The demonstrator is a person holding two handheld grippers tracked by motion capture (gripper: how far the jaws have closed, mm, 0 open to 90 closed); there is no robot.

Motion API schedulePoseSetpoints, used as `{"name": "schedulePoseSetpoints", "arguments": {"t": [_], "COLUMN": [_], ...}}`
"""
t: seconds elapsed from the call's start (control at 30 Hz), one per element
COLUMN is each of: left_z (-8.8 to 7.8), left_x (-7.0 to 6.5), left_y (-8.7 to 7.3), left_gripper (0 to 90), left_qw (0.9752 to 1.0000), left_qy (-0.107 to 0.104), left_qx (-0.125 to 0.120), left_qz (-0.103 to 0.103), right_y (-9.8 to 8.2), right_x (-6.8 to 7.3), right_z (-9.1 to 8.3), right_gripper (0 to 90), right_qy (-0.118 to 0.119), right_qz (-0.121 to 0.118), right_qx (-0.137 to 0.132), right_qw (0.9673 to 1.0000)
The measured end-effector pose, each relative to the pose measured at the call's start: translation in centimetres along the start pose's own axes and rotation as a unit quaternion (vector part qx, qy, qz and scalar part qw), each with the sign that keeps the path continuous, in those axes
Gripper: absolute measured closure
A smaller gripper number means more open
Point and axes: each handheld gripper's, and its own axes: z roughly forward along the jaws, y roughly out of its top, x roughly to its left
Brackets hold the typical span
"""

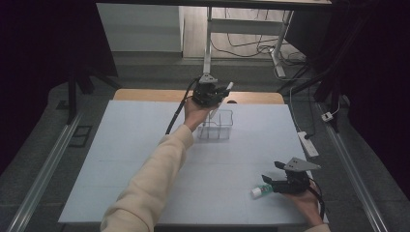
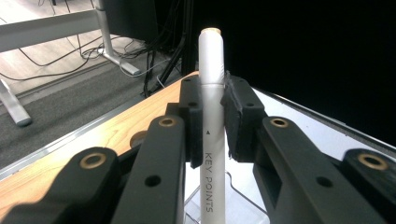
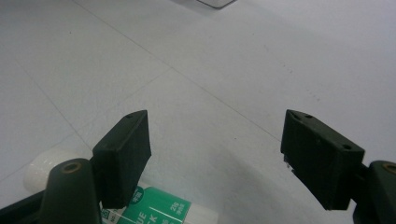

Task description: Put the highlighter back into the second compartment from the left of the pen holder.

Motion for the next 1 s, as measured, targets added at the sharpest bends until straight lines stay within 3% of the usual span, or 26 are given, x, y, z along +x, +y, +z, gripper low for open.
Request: {"name": "schedulePoseSetpoints", "arguments": {"t": [0.23, 0.37, 0.43, 0.47, 0.63, 1.0], "left_z": [0.7, 1.0, 1.0, 1.0, 0.2, -1.8], "left_x": [0.4, 0.5, 0.6, 0.6, 0.3, 0.3], "left_y": [-0.3, -0.7, -0.8, -0.8, -0.9, -1.5], "left_gripper": [77.6, 76.7, 66.7, 61.5, 53.1, 49.1], "left_qw": [1.0000, 0.9998, 0.9997, 0.9996, 0.9993, 0.9992], "left_qy": [0.001, 0.001, 0.004, 0.005, 0.002, -0.016], "left_qx": [-0.002, 0.010, 0.017, 0.021, 0.036, 0.036], "left_qz": [-0.008, -0.014, -0.016, -0.016, 0.001, 0.003], "right_y": [0.0, -0.1, -0.1, -0.1, -0.1, 0.0], "right_x": [0.0, -0.1, -0.1, -0.1, -0.1, 0.0], "right_z": [0.0, 0.1, 0.1, 0.0, 0.0, -0.1], "right_gripper": [23.7, 23.7, 23.6, 23.6, 23.7, 23.7], "right_qy": [-0.001, -0.003, -0.003, -0.003, -0.003, -0.003], "right_qz": [0.001, -0.001, -0.001, -0.001, -0.001, -0.002], "right_qx": [0.000, 0.002, 0.003, 0.002, 0.001, -0.001], "right_qw": [1.0000, 1.0000, 1.0000, 1.0000, 1.0000, 1.0000]}}
